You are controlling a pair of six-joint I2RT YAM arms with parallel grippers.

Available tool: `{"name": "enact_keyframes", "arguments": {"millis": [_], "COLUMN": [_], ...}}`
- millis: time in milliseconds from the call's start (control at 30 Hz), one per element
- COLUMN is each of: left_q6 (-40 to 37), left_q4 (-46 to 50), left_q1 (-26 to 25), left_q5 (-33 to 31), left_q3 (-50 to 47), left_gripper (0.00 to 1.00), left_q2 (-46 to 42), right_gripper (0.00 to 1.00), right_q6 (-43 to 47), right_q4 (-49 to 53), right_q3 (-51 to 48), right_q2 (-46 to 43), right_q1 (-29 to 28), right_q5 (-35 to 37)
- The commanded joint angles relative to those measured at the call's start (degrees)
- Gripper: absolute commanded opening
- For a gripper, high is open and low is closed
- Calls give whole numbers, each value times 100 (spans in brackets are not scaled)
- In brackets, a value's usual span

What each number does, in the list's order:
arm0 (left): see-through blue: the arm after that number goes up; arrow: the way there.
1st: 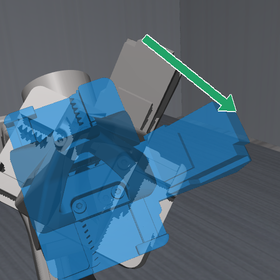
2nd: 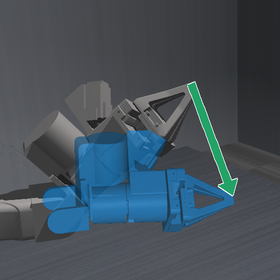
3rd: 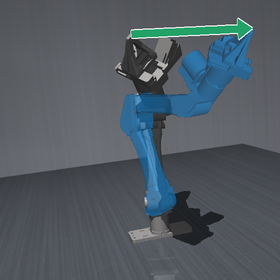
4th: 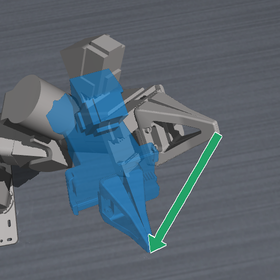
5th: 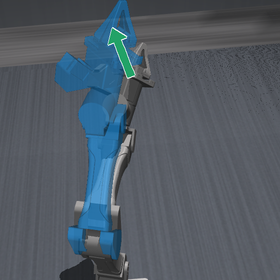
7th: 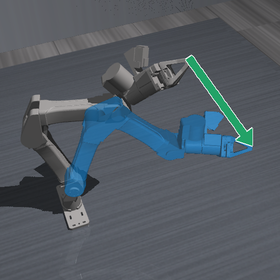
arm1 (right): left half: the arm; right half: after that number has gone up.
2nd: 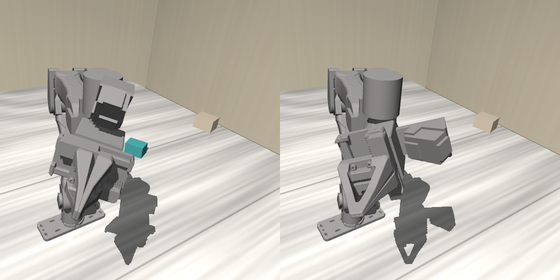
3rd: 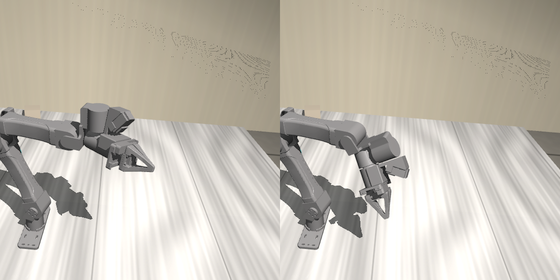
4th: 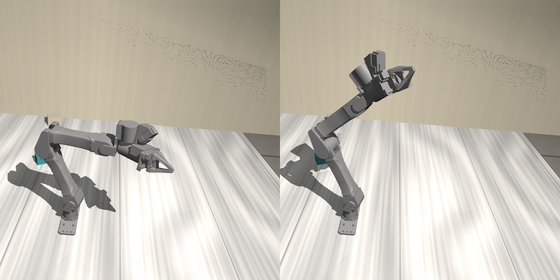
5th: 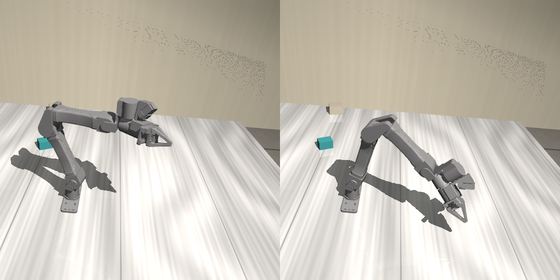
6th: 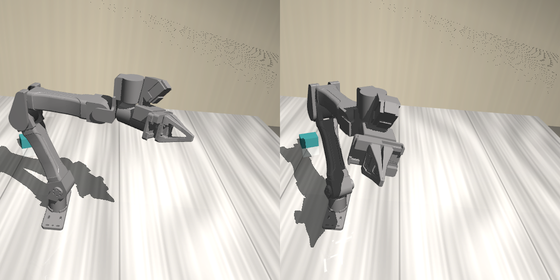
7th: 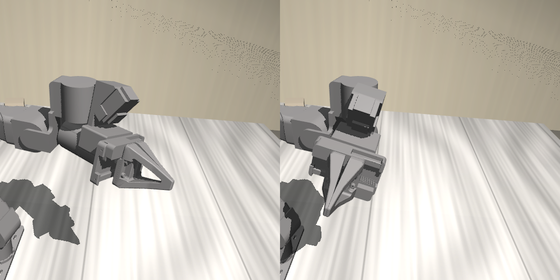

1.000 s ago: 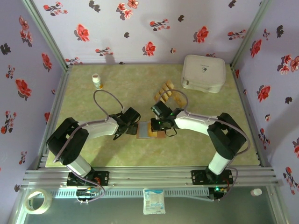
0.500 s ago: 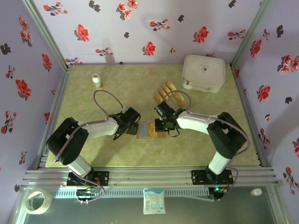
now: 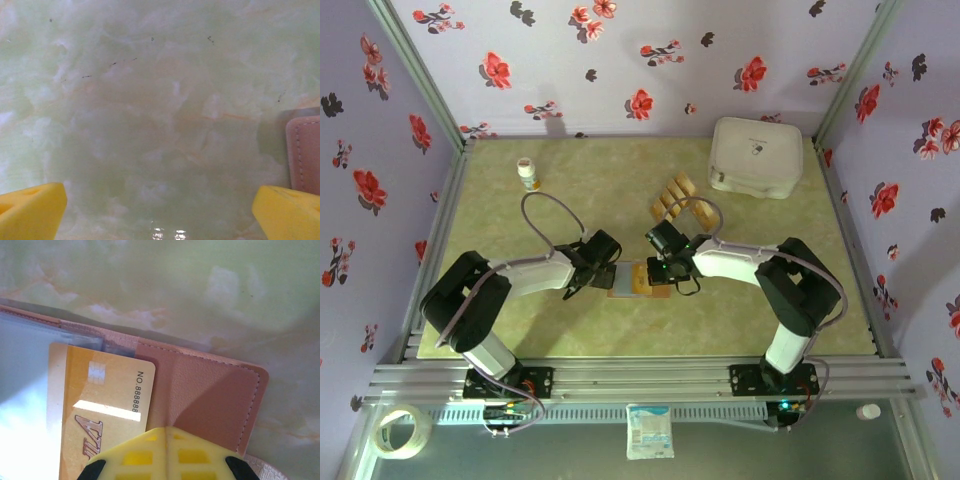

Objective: Put the credit cards into the card holder
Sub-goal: Insert the credit card into the card slot.

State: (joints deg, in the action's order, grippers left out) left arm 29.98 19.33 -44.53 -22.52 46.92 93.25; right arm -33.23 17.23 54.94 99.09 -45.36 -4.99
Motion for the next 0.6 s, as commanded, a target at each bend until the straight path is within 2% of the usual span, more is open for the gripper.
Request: {"name": "enact_keyframes", "arguments": {"millis": [0,567], "left_q6": [-41,26], "left_q4": [-394,-454], "left_q1": [-175,-236], "left_q5": [512,539], "left_q3": [37,2], "left_gripper": [99,99], "left_q2": [353,391], "right_gripper": [0,0], "right_q6": [-110,-342], "right_q4": [-66,-343], "right_q3": [205,652], "right_q2": [146,532], "right_q1": [-110,-335], "right_q5": [-164,-445]}}
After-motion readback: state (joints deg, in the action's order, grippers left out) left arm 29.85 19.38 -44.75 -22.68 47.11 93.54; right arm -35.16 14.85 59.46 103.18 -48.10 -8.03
